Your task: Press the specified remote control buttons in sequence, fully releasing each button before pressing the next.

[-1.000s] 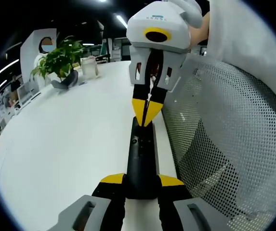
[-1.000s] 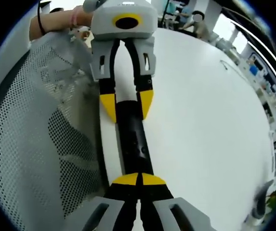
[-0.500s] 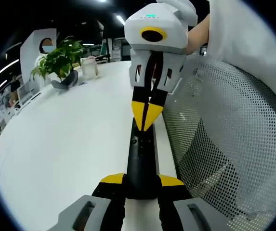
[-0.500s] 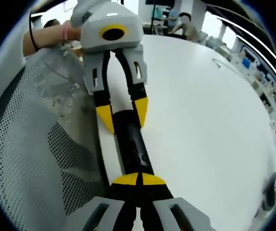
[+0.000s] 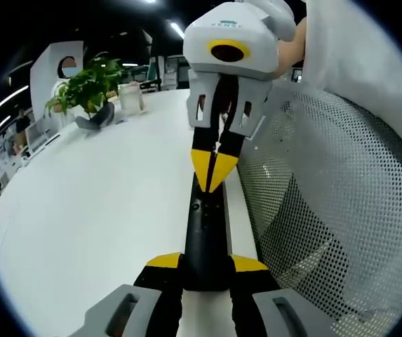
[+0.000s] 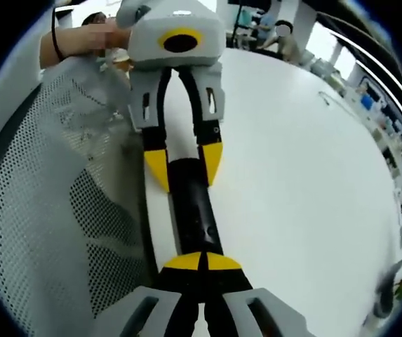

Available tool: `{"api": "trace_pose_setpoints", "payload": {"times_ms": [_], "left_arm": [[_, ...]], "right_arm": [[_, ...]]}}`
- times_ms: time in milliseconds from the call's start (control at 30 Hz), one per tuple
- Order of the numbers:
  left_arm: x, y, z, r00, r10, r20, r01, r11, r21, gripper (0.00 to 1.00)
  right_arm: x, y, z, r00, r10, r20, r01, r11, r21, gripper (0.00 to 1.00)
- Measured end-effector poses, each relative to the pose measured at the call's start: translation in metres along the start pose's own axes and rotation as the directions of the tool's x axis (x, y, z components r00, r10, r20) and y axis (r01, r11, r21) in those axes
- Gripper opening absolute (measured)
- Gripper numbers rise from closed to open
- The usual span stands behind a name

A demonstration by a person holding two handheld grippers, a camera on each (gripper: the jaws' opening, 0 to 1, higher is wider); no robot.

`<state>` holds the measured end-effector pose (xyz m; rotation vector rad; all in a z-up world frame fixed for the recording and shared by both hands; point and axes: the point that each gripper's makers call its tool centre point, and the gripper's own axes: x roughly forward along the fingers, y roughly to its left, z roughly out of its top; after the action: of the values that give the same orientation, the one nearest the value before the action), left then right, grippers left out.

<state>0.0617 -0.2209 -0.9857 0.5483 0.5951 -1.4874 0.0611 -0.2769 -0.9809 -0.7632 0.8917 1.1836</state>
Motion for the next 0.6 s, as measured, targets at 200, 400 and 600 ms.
{"api": "trace_pose_setpoints", "payload": {"times_ms": [200,400,600], "left_arm": [[-0.0004,0.001,-0.0007,1.0,0.0,0.001,0.0,1.0,0.001,0.24],[-0.0007,0.0015,-0.0013,1.0,0.001,0.001,-0.001,1.0,0.0,0.24],[-0.001,0.0017,-0.0015,1.0,0.0,0.001,0.0,1.0,0.0,0.24]], "right_arm": [[-0.0009,-0.0006,0.0014,0.998,-0.006,0.064,0.003,0.999,0.042,0.0],[0.0018,-0.001,0.007,0.995,0.001,0.1,-0.008,0.998,0.068,0.0],[0.0011,0.0006,0.0086,0.994,0.005,0.105,-0.011,0.998,0.058,0.0]]}}
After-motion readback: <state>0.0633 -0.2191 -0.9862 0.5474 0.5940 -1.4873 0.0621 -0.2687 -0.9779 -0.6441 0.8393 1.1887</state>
